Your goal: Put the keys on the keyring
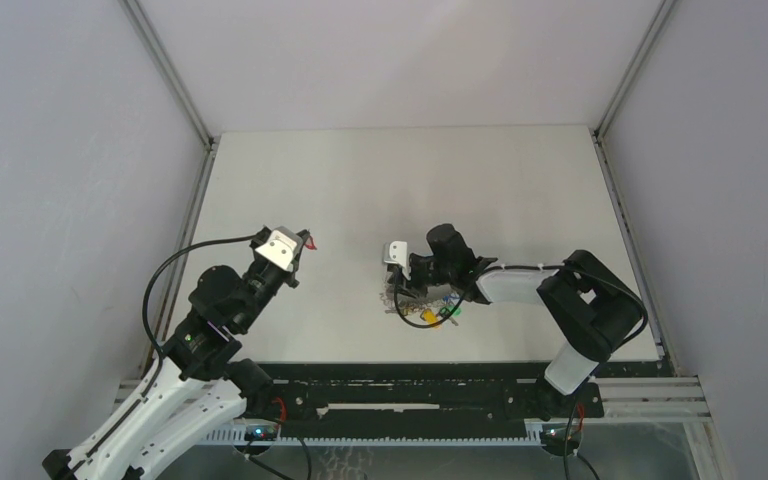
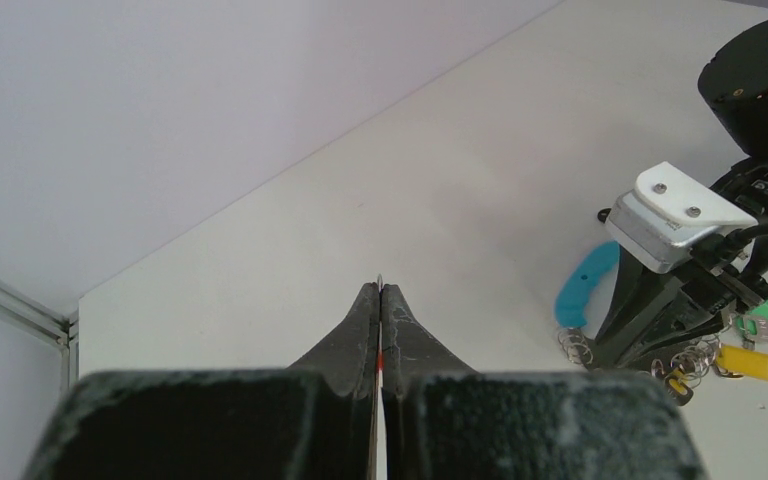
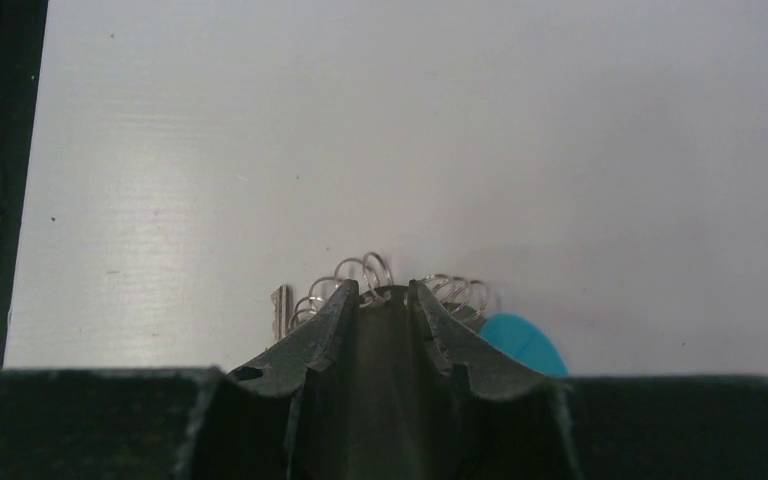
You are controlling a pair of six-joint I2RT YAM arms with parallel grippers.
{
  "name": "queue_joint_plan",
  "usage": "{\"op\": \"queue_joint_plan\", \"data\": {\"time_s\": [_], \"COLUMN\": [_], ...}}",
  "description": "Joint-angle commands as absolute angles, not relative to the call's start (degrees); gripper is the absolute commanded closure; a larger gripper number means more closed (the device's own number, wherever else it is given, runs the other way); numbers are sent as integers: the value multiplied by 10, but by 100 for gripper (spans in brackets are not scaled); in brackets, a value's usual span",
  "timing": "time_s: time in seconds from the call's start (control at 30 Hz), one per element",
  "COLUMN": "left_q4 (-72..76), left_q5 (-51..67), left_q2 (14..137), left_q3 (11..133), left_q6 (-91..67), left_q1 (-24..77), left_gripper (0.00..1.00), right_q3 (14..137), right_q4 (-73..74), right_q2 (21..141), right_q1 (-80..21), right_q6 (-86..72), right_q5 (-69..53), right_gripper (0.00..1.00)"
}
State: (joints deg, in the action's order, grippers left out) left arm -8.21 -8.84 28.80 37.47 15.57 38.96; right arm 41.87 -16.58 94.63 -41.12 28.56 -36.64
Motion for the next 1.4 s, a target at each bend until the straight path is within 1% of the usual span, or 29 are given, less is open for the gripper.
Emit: {"op": "queue_joint_plan", "data": {"time_s": [0.0,0.13,0.27,0.83,1.23,1.37], "left_q4": [-58,-58,-58,-58,-58,-58], "left_q5": [-86,-86,-85,-83,-82,-81], "left_q2": [285,283,281,282,283,283], "left_q3": [366,366,366,366,366,365], "left_q6": [148,148,148,149,150,149], "left_q1": [386,386,387,386,386,386], "left_gripper": [100,100,100,100,100,100], "right_q3": [425,425,429,473,474,478], "right_q4": [-237,-259,-264,-186,-172,-171], "right_q2": [957,978,994,1022,1015,1020], "right_q1": [-416,-423,-422,-430,-435,-437], "right_q6": [289,279,277,309,297,293], "right_q5": [-388,-368,-365,-374,-364,-351], "right_gripper": [75,78,79,77,76,76]}}
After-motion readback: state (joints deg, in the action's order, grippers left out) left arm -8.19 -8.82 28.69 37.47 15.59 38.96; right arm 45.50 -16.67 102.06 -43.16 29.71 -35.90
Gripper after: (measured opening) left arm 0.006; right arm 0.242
